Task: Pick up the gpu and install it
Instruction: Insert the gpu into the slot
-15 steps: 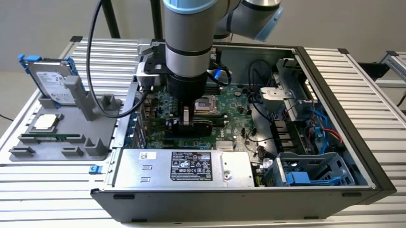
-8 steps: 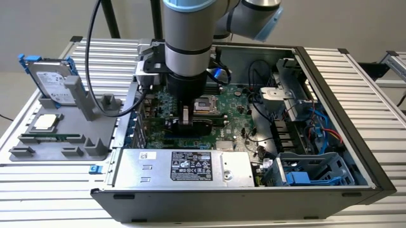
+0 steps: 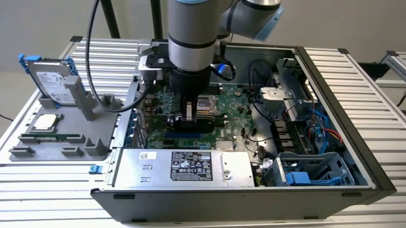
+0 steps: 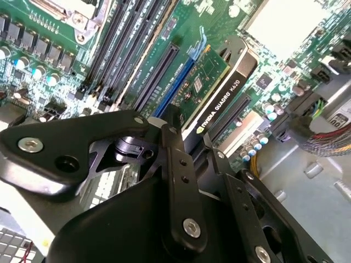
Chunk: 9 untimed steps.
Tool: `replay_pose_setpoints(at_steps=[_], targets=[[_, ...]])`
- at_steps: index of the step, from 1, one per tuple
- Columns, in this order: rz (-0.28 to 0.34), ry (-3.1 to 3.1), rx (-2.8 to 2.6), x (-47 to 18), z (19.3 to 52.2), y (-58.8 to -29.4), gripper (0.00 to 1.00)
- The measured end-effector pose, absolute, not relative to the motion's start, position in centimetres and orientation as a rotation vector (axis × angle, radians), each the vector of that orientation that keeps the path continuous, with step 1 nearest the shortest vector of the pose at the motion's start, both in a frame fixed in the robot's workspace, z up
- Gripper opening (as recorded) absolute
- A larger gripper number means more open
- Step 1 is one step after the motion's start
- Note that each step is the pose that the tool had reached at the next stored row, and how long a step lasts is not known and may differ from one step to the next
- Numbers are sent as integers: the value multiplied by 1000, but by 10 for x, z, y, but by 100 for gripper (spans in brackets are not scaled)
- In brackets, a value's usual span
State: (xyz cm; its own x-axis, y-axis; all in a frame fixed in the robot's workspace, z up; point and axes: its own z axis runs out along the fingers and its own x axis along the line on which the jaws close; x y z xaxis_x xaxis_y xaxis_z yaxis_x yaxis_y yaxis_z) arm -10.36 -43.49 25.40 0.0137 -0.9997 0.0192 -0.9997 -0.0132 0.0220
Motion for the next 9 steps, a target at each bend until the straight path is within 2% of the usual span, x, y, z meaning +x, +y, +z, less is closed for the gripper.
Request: replay_pose_setpoints(at_steps=[9], targets=[[-3, -2186, 2216, -104, 253, -435, 0]])
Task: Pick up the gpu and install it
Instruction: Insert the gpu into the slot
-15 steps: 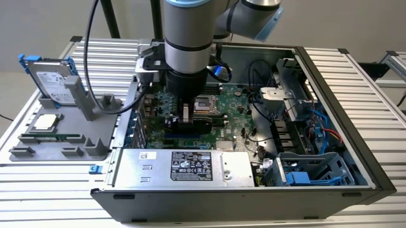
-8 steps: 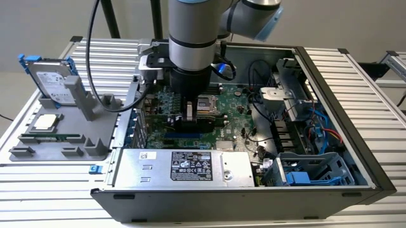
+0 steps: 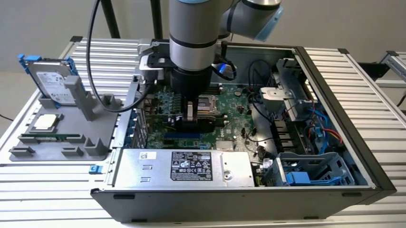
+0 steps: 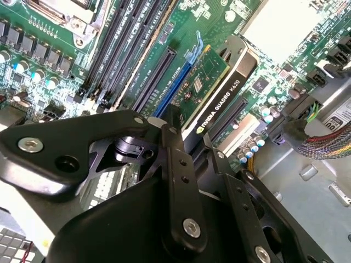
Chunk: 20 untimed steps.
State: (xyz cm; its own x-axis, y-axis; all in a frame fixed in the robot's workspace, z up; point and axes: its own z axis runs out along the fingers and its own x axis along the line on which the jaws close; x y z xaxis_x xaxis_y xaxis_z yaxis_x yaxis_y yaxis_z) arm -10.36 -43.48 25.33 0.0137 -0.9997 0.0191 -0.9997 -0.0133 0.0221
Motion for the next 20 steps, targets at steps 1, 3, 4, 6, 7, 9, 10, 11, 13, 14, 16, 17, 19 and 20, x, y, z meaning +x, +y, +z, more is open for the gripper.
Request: replay_pose_setpoints(at_steps=[1, 3, 4, 6, 7, 9, 10, 11, 13, 14, 16, 17, 19, 20], targets=[[-3, -2186, 2216, -105, 253, -435, 0], [-3, -2186, 2216, -106, 251, -435, 0], [-3, -2186, 2216, -106, 251, -435, 0], [-3, -2186, 2216, -106, 249, -435, 0], [-3, -2186, 2216, -107, 249, -435, 0], [-3, -2186, 2216, -108, 249, -435, 0], [-3, -2186, 2216, -108, 249, -435, 0], [-3, -2186, 2216, -108, 248, -435, 0], [-3, -2186, 2216, -108, 246, -435, 0], [-3, -2186, 2216, -108, 245, -435, 0], [-3, -2186, 2216, -108, 244, -435, 0], [-3, -2186, 2215, -108, 244, -435, 0], [-3, -2186, 2215, -108, 243, -435, 0], [-3, -2186, 2216, -108, 243, -435, 0]])
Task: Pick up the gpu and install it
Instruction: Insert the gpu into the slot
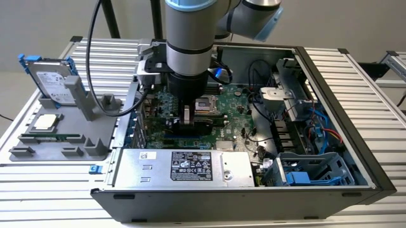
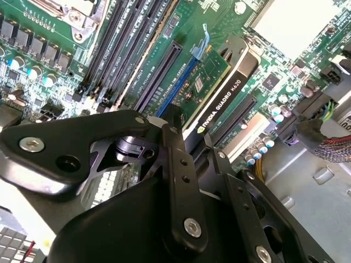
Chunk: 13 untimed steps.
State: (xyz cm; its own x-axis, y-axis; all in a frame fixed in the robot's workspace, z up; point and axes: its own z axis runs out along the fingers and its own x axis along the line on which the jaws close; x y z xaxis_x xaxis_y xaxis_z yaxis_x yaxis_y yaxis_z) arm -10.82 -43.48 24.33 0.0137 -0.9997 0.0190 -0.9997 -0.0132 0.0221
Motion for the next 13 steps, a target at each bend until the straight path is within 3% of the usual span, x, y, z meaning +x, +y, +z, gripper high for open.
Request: replay_pose_setpoints(at_steps=[13], targets=[[-3, -2186, 2216, -110, 238, -435, 0]])
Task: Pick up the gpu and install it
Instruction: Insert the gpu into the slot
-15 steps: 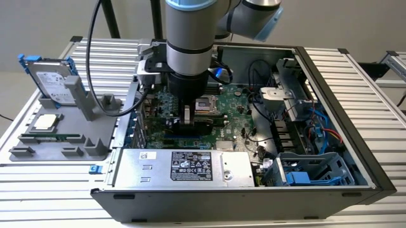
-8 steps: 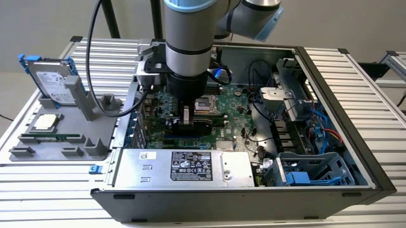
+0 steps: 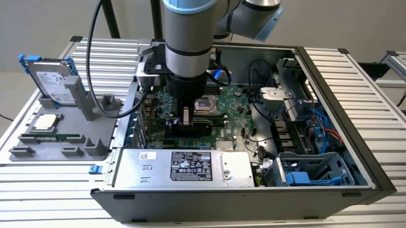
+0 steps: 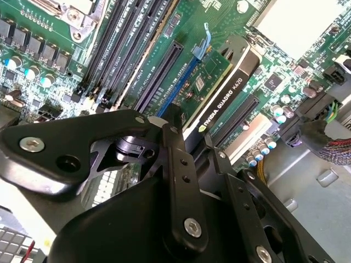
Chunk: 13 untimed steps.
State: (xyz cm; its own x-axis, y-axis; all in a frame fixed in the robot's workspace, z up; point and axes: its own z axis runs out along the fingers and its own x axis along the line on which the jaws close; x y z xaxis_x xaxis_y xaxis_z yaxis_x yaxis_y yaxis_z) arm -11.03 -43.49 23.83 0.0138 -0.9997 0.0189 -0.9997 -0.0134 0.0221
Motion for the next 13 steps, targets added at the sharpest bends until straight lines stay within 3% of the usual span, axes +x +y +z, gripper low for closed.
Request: replay_pose_setpoints(at_steps=[13], targets=[[-3, -2187, 2217, -110, 237, -435, 0]])
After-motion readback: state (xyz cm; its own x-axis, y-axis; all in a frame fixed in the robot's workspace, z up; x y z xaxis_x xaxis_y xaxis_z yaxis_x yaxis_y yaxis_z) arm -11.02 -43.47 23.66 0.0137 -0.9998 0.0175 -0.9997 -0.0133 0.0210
